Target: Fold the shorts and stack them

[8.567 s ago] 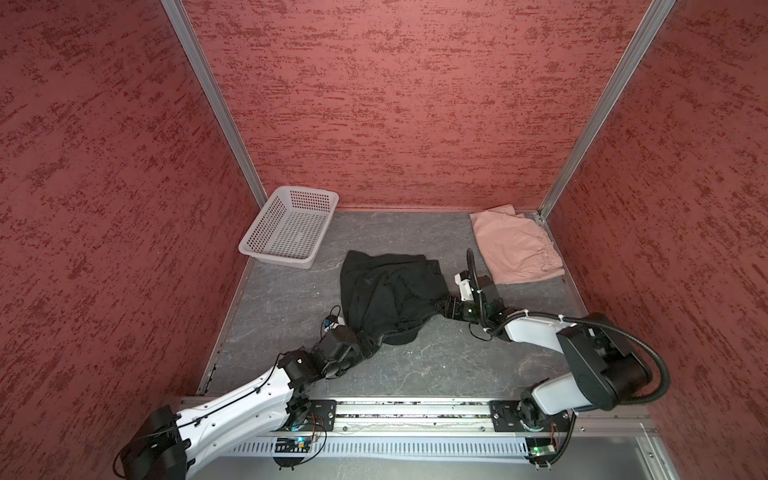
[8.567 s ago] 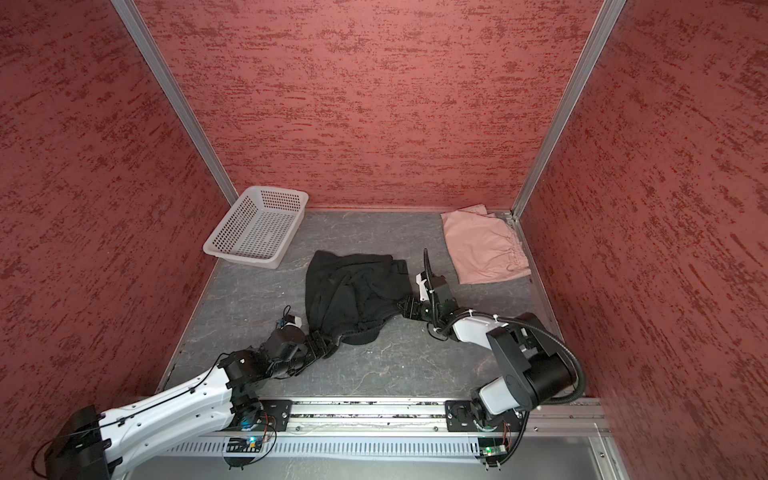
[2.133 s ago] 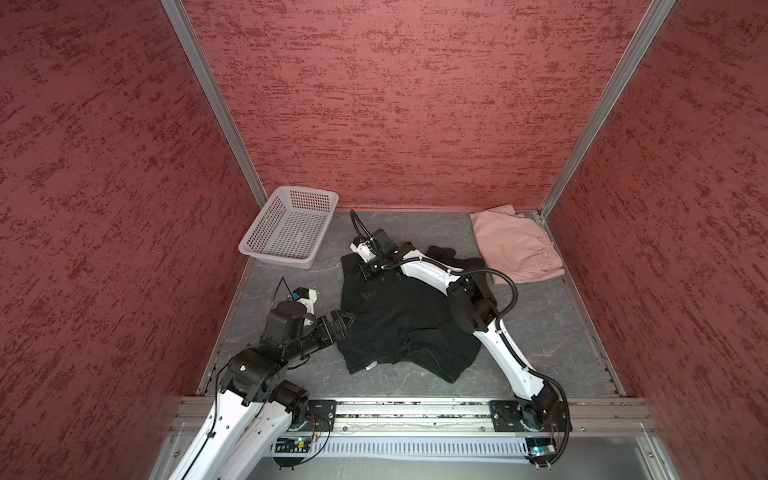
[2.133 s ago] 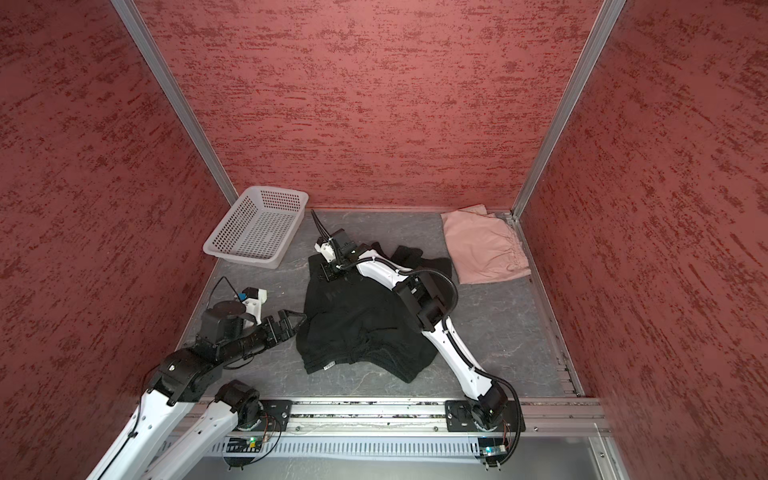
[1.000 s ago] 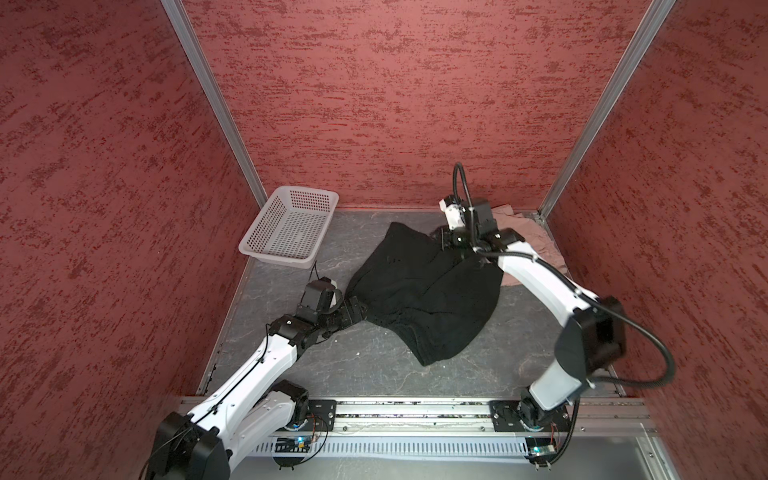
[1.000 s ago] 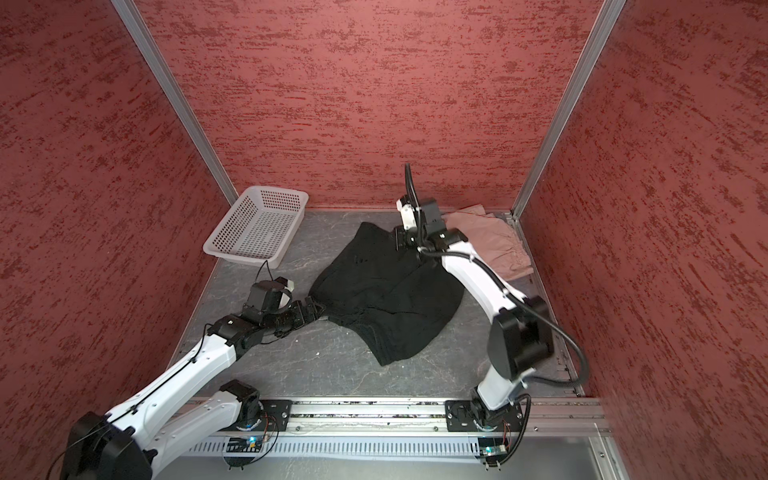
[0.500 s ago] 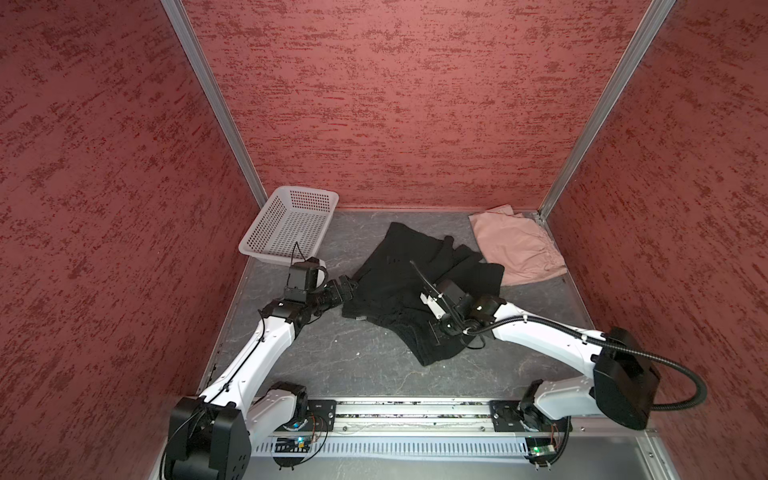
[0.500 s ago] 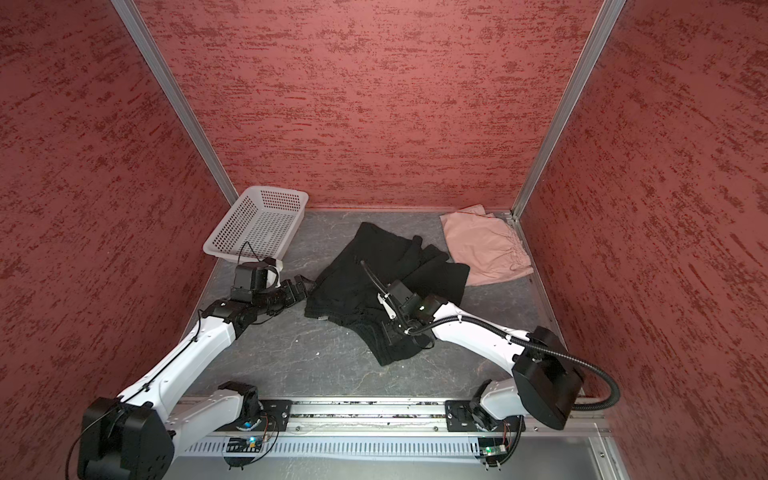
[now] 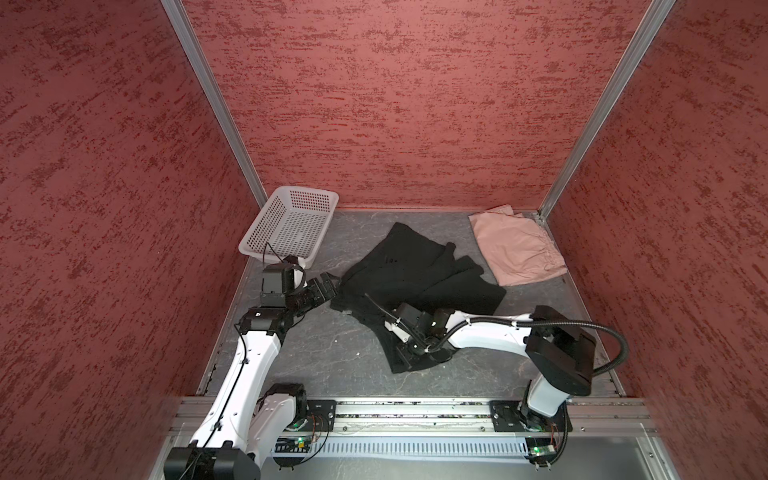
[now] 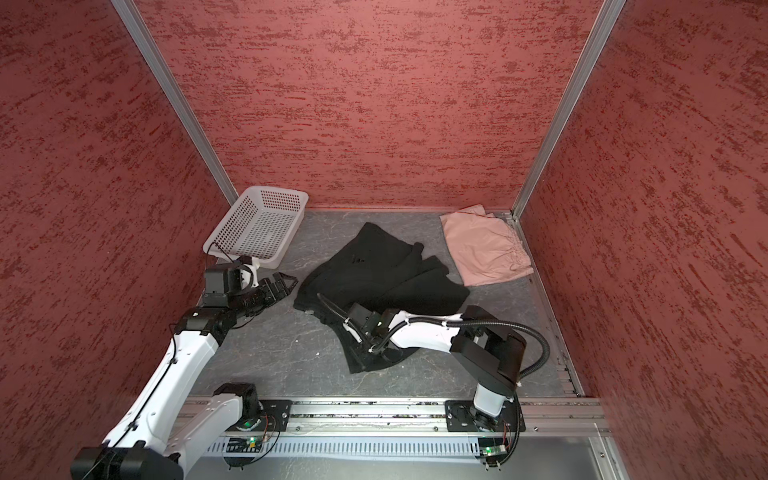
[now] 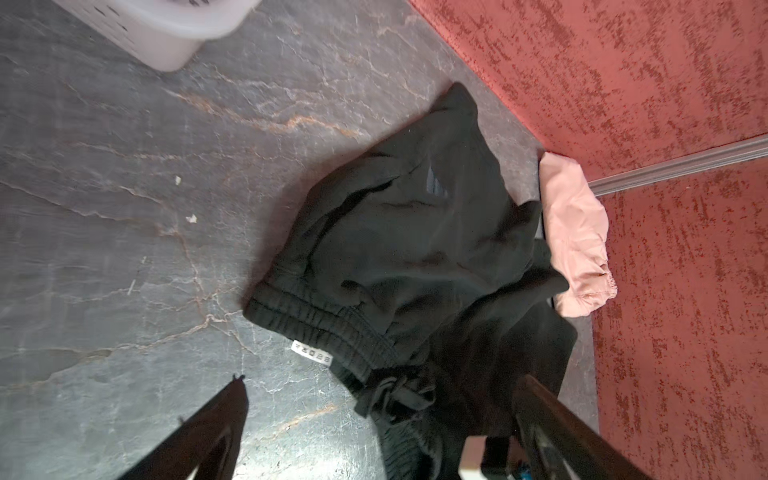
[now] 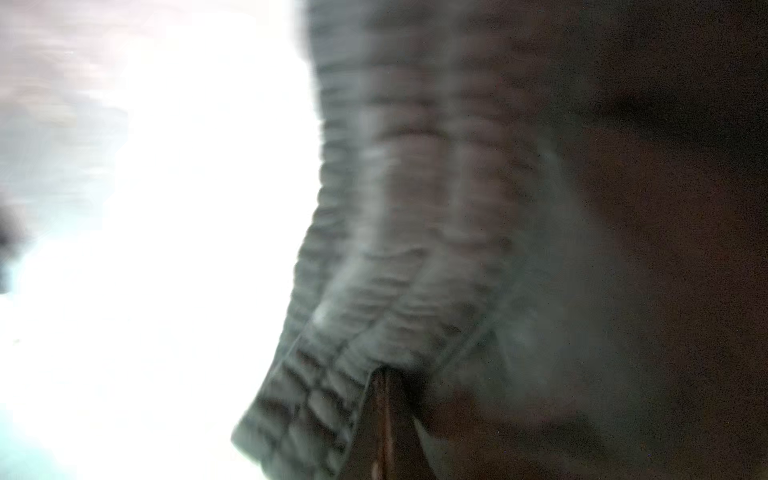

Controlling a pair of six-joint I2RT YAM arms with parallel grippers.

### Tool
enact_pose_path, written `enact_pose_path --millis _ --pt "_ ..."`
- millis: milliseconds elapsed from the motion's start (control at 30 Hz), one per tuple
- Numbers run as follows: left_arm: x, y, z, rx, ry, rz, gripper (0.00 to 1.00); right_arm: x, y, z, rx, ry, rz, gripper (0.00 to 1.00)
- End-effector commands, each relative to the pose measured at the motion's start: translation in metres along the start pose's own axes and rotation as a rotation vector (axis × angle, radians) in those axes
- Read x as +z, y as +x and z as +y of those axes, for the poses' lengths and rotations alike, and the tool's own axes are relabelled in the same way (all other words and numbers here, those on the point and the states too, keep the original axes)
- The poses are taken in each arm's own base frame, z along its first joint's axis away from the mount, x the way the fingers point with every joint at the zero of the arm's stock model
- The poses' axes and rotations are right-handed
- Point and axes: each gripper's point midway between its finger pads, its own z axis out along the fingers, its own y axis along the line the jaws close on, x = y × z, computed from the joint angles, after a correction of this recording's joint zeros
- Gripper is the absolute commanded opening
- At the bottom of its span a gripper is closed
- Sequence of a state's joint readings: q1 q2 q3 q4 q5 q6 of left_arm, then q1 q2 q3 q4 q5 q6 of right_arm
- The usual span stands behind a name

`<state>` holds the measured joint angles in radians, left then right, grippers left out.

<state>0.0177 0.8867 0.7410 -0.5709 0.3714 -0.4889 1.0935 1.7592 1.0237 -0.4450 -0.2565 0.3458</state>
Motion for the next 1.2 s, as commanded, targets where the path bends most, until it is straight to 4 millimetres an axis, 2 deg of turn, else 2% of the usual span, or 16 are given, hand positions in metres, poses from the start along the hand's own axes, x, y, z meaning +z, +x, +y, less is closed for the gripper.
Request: enact_pose_path --millis 0,67,100,133,200,233,300,400,433,467,567,667,800,967,1067,1167 --pt "-0.014 -0.003 0.002 0.009 -0.001 -0.005 0.99 -0.001 -0.045 0.091 -0.13 -0.321 -0.095 0.0" --pt "-0.014 -0.004 0.005 -0.007 0.003 0.001 0.99 -0.01 -0.065 0.122 -0.19 -0.408 -0.136 0.0" --pt "-0.013 -0.003 0.005 -0.012 0.01 0.01 0.99 -0.018 -0.073 0.129 -0.204 -0.43 -0.161 0.05" --pt "-0.01 -0.002 0.005 -0.017 0.016 0.024 0.99 -0.028 -0.083 0.133 -0.221 -0.433 -0.205 0.18" --pt "-0.004 0.002 0.009 -0.027 0.017 0.048 0.99 -0.05 -0.1 0.127 -0.233 -0.413 -0.279 0.32" --pt "0.0 0.005 0.011 -0.032 0.016 0.06 1.0 -0.062 -0.107 0.117 -0.225 -0.399 -0.306 0.43" --pt "0.005 0.01 0.015 -0.052 0.016 0.076 0.99 -0.084 -0.12 0.087 -0.18 -0.338 -0.36 0.47" --pt "0.013 0.02 0.017 -0.075 0.023 0.093 0.99 -0.118 -0.128 0.005 -0.024 -0.145 -0.44 0.5" --pt "0.017 0.024 0.02 -0.081 0.013 0.095 0.99 -0.132 -0.127 -0.03 0.046 -0.072 -0.475 0.52" --pt "0.022 0.028 0.024 -0.086 0.007 0.096 0.99 -0.146 -0.125 -0.06 0.103 0.009 -0.514 0.57" --pt "0.038 0.041 0.033 -0.107 -0.008 0.122 0.99 -0.17 -0.121 -0.123 0.173 0.161 -0.569 0.7" --pt "0.055 0.051 0.039 -0.122 -0.01 0.146 0.99 -0.173 -0.136 -0.164 0.199 0.167 -0.587 0.75" --pt "0.071 0.061 0.03 -0.099 -0.005 0.18 0.99 -0.168 -0.173 -0.216 0.205 0.205 -0.598 0.78" --pt "0.087 0.063 0.038 -0.094 -0.049 0.185 1.0 -0.133 -0.22 -0.282 0.217 0.191 -0.539 0.8" --pt "0.094 0.058 0.045 -0.097 -0.083 0.179 0.99 -0.118 -0.24 -0.311 0.217 0.203 -0.516 0.82" --pt "0.101 0.054 0.049 -0.109 -0.093 0.177 0.99 -0.109 -0.254 -0.329 0.205 0.238 -0.495 0.83"
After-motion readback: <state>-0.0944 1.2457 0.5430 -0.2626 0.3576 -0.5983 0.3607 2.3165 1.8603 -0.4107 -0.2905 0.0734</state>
